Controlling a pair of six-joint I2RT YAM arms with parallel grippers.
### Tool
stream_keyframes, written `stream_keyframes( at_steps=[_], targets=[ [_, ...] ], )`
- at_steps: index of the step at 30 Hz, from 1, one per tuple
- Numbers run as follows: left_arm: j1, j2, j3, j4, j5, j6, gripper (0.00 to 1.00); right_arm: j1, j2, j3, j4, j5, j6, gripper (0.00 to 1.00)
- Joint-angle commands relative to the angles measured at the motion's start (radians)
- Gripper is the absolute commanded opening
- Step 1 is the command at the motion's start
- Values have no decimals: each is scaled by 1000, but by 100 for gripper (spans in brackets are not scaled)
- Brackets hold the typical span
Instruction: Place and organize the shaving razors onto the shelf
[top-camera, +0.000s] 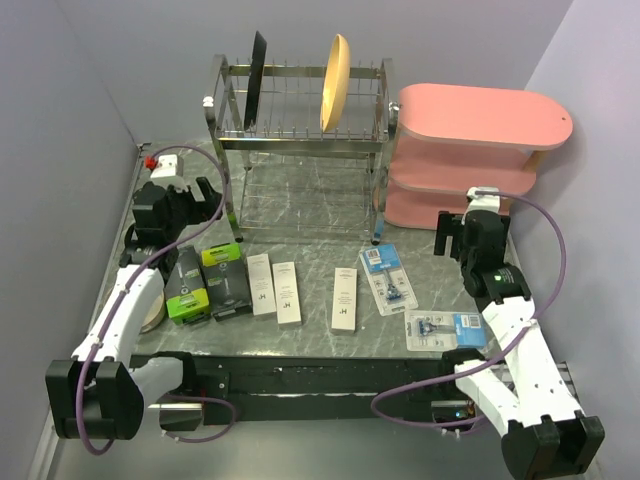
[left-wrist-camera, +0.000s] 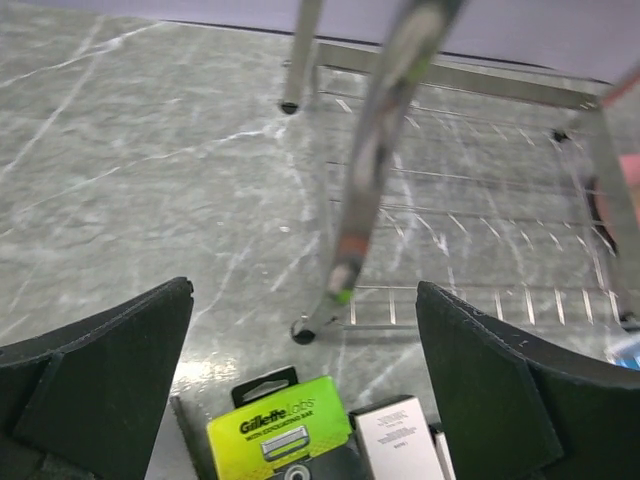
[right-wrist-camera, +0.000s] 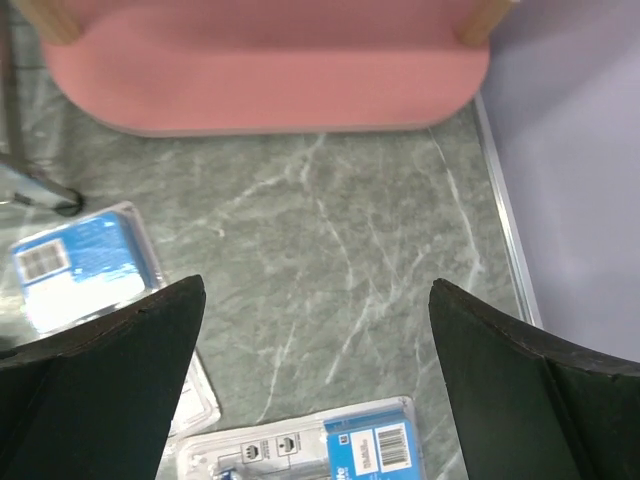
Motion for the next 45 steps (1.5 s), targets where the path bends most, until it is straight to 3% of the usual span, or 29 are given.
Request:
stream_keyframes(
  at_steps=[1, 7, 13, 17, 19, 22, 24, 27, 36, 40, 42, 43, 45],
  targets=[
    [-8, -22, 3, 78, 114, 29, 99, 7, -25, 103, 42, -150, -55, 100],
    [-47, -9, 111, 121, 120, -31, 99, 7, -7, 158, 165, -361, -63, 100],
    [-86, 39, 118, 216, 30, 30, 99, 23, 119, 250, 193, -391, -22, 100],
    [-100, 95, 156, 247, 74, 54, 99, 75, 148, 261, 248, -385, -66, 98],
    [-138, 144, 213, 224, -4, 81, 99, 96, 158, 271, 265, -383, -66, 98],
    [-141, 194, 246, 222, -75, 82, 90, 112, 164, 262, 292, -383, -60, 98],
    [-141, 213, 246, 238, -96, 88, 85, 113, 170, 259, 294, -383, -51, 98],
    [-141, 239, 226, 300, -239, 84, 83, 115, 170, 256, 283, -383, -46, 98],
    [-127, 305, 175, 472, -244, 122, 54, 113, 205, 288, 271, -363, -83, 98],
    [-68, 330, 197, 463, -216, 76, 34, 113, 233, 297, 285, -345, -88, 98],
    [-20, 340, 207, 462, -211, 64, 30, 113, 243, 304, 283, -348, -92, 99],
    [-2, 342, 212, 462, -208, 55, 20, 115, 254, 311, 285, -349, -92, 99],
    [29, 342, 218, 474, -207, 53, 9, 113, 268, 320, 288, -352, -89, 99]
  ],
)
